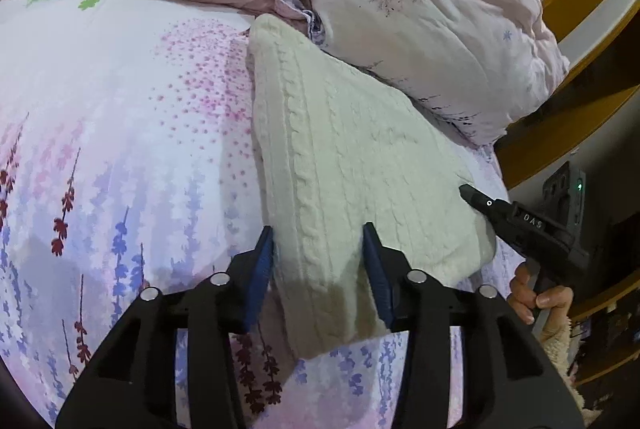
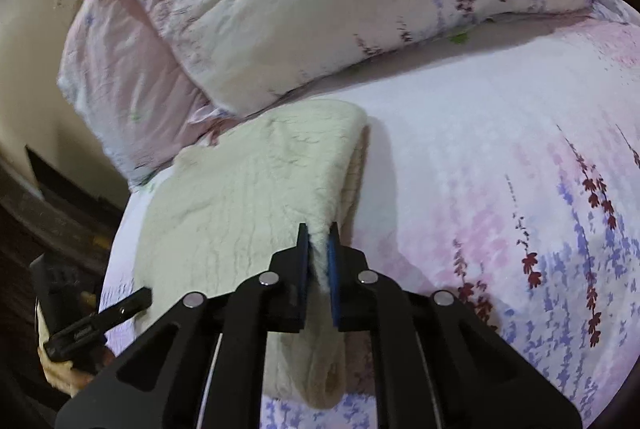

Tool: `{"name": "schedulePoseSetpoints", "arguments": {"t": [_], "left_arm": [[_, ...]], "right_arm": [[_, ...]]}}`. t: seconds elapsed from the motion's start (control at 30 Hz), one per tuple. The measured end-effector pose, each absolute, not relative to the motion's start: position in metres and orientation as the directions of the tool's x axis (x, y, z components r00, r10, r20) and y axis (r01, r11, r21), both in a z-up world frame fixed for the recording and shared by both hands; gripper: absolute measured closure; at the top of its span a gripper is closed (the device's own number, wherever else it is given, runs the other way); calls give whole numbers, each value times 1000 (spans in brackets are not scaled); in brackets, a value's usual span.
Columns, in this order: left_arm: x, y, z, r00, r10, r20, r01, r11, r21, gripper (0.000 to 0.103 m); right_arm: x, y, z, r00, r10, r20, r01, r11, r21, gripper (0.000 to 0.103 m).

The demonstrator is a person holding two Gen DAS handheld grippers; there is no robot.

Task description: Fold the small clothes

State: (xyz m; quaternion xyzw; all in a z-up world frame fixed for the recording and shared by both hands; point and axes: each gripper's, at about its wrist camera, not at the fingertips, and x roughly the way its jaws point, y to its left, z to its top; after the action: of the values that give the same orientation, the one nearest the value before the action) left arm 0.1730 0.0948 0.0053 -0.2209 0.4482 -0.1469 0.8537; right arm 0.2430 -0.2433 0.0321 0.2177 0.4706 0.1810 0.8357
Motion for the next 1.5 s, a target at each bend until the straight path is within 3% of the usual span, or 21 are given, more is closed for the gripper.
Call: {"name": "schedulePoseSetpoints", "arguments": {"t": [0.1, 0.27, 0.33, 0.43, 0.53, 0.63, 0.8, 1.1, 1.3, 1.37, 1.5], "left_arm": [[174, 96, 5, 554, -447, -702, 52, 860, -507, 59], [153, 102, 7, 557, -447, -700, 37, 855, -517, 46], [146, 102, 4, 555, -455, -697, 39, 850, -525, 46], [142, 100, -1, 555, -447, -702, 32, 855, -518, 46], [142, 94, -3, 559, -410, -721, 24, 877, -480, 46], [140, 84, -1, 575, -344, -742, 33, 916, -399, 46], [142, 73, -1, 587, -265, -765, 39, 953, -300, 46], [148, 67, -2, 587, -217, -780, 49, 971, -234, 44], [139, 68, 4, 625, -196, -756, 55, 977, -207, 39], [124, 71, 13, 656, -177, -734, 52, 980, -191, 33], [101, 73, 23, 693, -94, -715, 28, 994, -104, 19]], "right_arm": [[242, -246, 26, 470, 527, -708, -80, 824, 561, 94], [215, -258, 42, 469, 585, -662, -129, 787, 604, 64], [203, -258, 45, 465, 595, -655, -151, 783, 604, 63], [193, -255, 39, 437, 598, -672, -158, 787, 597, 63], [188, -251, 31, 429, 582, -691, -159, 802, 576, 85], [186, -246, 26, 443, 538, -717, -153, 833, 531, 91], [185, -236, 28, 465, 474, -748, -162, 876, 455, 92], [187, -209, 30, 491, 319, -811, -194, 947, 255, 91], [178, -210, 38, 539, 259, -801, -178, 965, 192, 72], [169, -220, 44, 555, 272, -786, -171, 962, 213, 59], [154, -237, 54, 592, 267, -761, -146, 963, 224, 44]]}}
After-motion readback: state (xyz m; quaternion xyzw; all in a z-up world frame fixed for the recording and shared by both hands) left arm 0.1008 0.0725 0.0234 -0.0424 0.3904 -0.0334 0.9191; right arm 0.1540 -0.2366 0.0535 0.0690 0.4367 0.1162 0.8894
